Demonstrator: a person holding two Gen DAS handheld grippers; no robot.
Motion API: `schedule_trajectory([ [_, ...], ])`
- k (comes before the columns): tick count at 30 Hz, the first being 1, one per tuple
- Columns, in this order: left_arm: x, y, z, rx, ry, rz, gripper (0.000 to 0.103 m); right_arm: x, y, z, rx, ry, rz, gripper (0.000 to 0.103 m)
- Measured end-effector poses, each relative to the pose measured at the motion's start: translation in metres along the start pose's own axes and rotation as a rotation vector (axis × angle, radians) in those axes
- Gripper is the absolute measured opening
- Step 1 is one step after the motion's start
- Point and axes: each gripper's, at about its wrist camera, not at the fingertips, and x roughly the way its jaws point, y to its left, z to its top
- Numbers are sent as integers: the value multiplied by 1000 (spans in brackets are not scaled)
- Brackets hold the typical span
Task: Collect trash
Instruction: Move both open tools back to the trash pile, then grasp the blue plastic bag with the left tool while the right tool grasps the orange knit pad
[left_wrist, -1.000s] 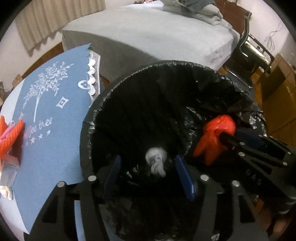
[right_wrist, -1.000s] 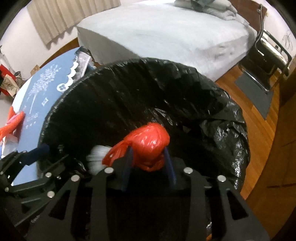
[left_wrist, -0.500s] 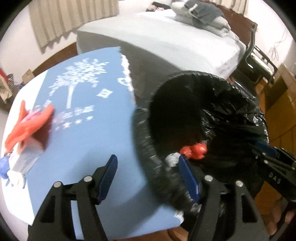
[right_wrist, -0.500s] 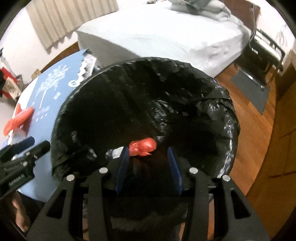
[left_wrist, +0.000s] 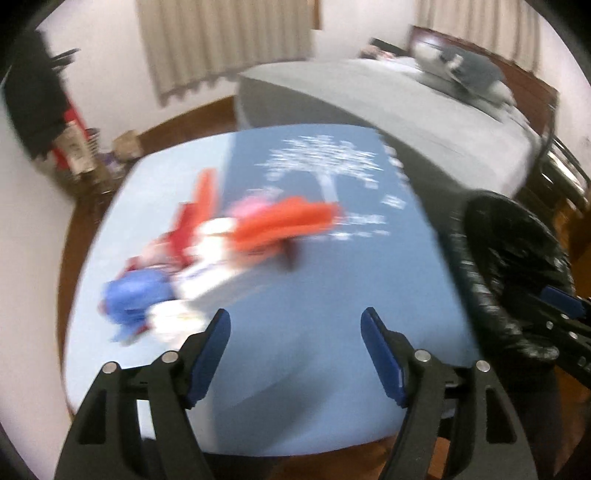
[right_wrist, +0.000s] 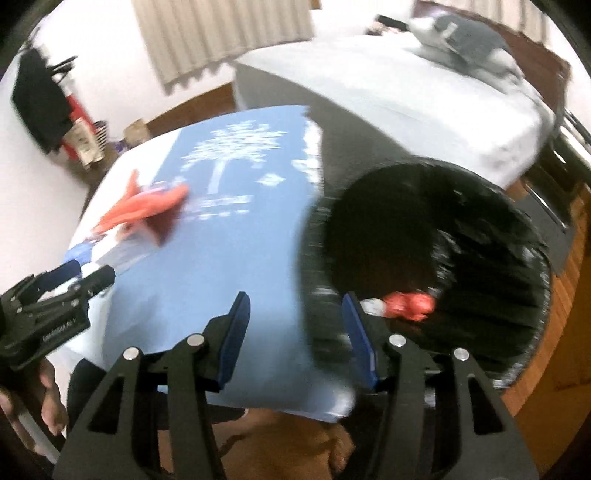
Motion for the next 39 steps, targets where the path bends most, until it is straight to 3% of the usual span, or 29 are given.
schedule_trajectory([
  [9,3,121,-12,-143,-18,99,72,14,98,10,-104,-4,83,51],
  [13,11,147,-16,-173,-20,103,72,20,127,13,-128,-15,96,51],
  [21,42,165,-15,-170,-4,71,72,37,165,26,-141,-41,97,51],
  [29,67,165,-10,-153,17,24,71,50,169,50,-110,-68,88,54],
  [30,70,165,-10,-154,21,18,70,52,169,52,-110,-69,85,55],
  [34,77,162,-8,-145,35,-14,41,61,169,60,-111,-76,76,55],
  [39,66,154,-4,-143,4,-34,28,70,164,67,-96,-74,83,56],
])
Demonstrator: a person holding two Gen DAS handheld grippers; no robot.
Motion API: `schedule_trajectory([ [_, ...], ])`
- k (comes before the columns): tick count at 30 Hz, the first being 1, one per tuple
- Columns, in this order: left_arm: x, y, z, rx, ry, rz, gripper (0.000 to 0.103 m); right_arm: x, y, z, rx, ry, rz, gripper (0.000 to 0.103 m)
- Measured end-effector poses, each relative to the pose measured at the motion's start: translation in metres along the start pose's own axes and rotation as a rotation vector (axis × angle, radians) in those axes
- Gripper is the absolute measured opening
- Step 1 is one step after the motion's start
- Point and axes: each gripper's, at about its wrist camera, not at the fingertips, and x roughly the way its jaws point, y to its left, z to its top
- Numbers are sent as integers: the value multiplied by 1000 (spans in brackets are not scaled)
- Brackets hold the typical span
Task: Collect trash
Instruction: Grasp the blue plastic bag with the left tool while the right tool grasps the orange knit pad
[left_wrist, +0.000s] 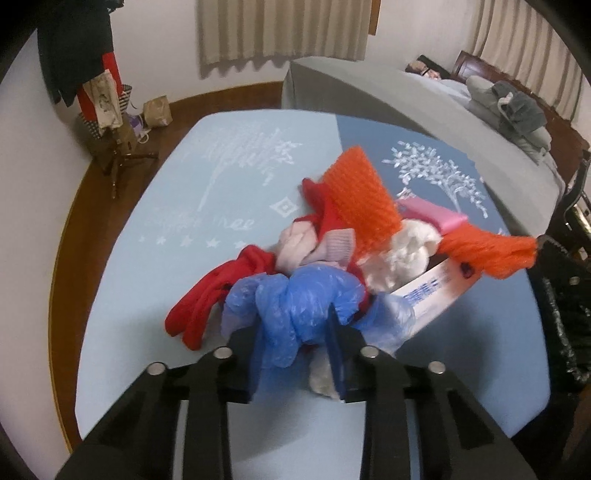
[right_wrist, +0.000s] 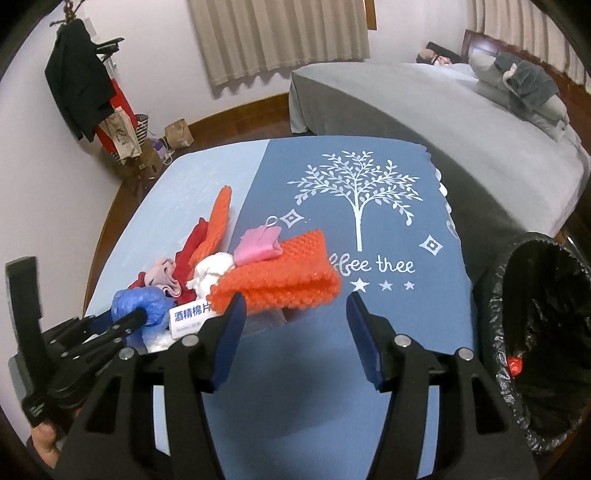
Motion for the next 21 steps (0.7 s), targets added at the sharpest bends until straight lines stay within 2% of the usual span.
schedule_trajectory([
  [5,-22,-8,7,2,-49,-4,25,5,-6,4,24,-11,9,63],
  [12,-19,-19,7,12,-36,-6,25,28,-6,10,27,29,18,63],
  [14,-18,-20,6,5,-29,-10,25,36,-10,9,48,67,46,53],
  [15,-18,-20,5,4,-27,-11,25,40,-11,7,60,90,66,41],
  [16,-18,-21,5,4,-24,-11,25,41,-12,6,59,103,81,33],
  [17,-18,-22,3,8,-22,-9,25,41,-11,4,55,108,91,29],
  [19,-18,-24,3,10,-20,-8,25,38,-9,1,42,115,119,10],
  [21,-19,-26,2,5,-19,-5,25,33,-8,-1,37,111,135,10],
])
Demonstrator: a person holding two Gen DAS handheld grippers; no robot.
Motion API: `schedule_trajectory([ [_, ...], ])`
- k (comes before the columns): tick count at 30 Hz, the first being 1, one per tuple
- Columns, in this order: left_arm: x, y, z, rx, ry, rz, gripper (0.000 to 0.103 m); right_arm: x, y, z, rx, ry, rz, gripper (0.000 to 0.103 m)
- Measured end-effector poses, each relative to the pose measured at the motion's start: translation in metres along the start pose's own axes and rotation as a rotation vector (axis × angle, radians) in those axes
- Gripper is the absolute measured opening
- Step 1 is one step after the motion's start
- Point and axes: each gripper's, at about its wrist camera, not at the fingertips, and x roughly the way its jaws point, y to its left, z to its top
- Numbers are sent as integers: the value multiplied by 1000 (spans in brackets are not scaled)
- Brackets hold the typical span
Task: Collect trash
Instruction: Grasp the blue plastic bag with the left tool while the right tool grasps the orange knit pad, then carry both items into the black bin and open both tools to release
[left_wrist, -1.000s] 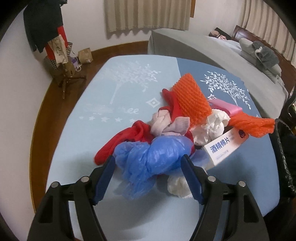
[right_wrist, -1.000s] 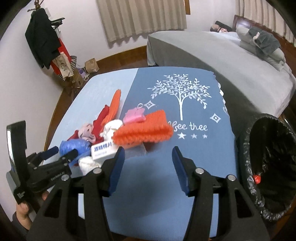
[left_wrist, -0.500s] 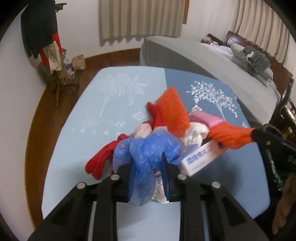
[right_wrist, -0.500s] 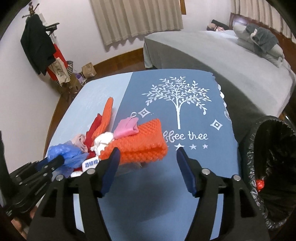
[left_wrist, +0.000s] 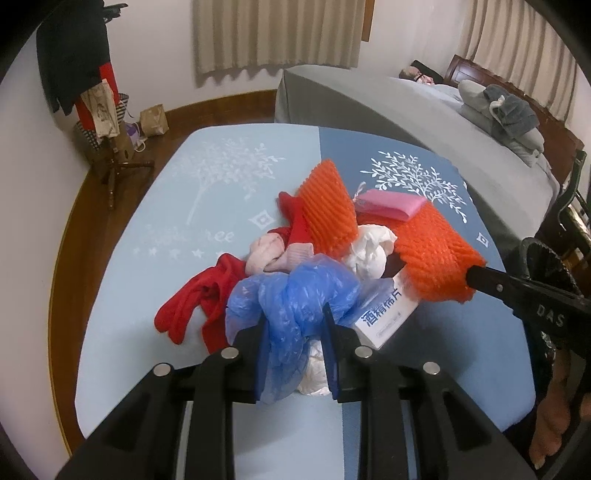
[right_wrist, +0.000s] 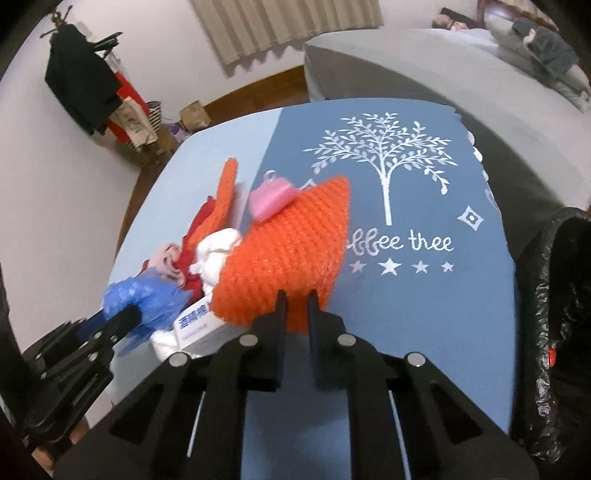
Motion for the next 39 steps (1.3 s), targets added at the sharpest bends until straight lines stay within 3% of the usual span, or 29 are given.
schedule_trajectory([
  [15,-31,-26,7,17,-45,-7,25,-59,-21,-1,8,-83,27,8],
  [39,-57,-124,-1,90,-50,-49,25,-136,-101,-31,61,-134,-31,7],
])
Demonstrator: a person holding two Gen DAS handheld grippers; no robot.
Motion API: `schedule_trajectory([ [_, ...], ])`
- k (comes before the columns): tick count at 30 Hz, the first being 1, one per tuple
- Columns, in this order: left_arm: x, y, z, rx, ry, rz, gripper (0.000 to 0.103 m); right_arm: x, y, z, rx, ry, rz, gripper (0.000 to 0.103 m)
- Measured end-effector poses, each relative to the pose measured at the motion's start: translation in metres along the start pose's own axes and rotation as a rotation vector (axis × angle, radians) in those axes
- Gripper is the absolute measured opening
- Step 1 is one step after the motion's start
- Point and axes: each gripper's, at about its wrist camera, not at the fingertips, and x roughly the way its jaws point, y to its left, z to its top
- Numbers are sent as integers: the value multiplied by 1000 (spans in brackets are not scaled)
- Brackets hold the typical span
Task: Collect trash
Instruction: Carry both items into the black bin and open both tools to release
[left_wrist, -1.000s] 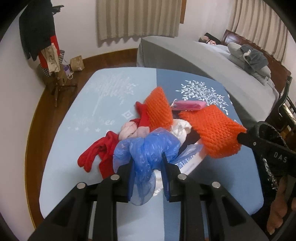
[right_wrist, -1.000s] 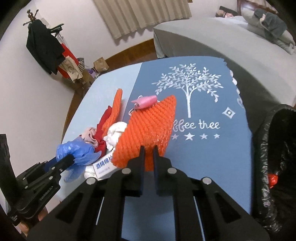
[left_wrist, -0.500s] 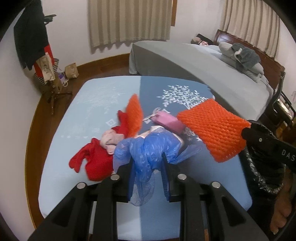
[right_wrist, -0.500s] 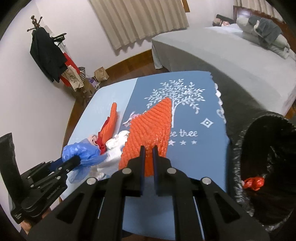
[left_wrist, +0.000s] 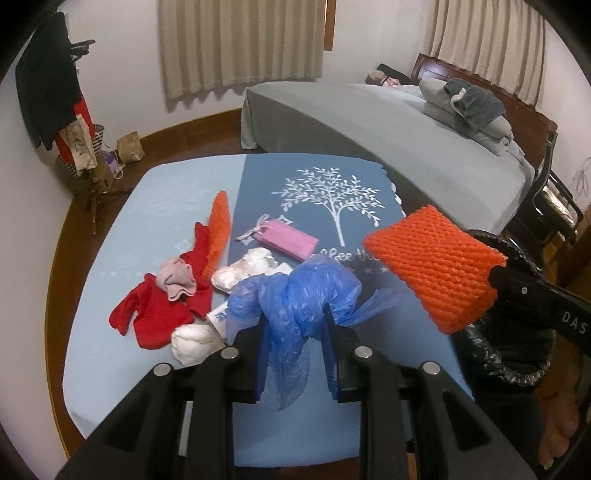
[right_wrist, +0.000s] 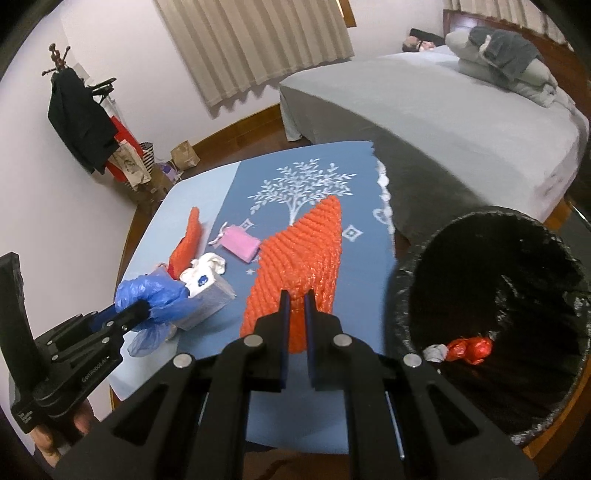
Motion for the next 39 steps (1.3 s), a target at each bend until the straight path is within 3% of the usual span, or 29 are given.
schedule_trajectory([
  [27,11,-155,5,101,20,-98,25,-67,-134,-25,85,-43,-147,7],
  [39,53,-257,5,206,58,-194,25,-48,-228,-39,172,25,-225,7],
])
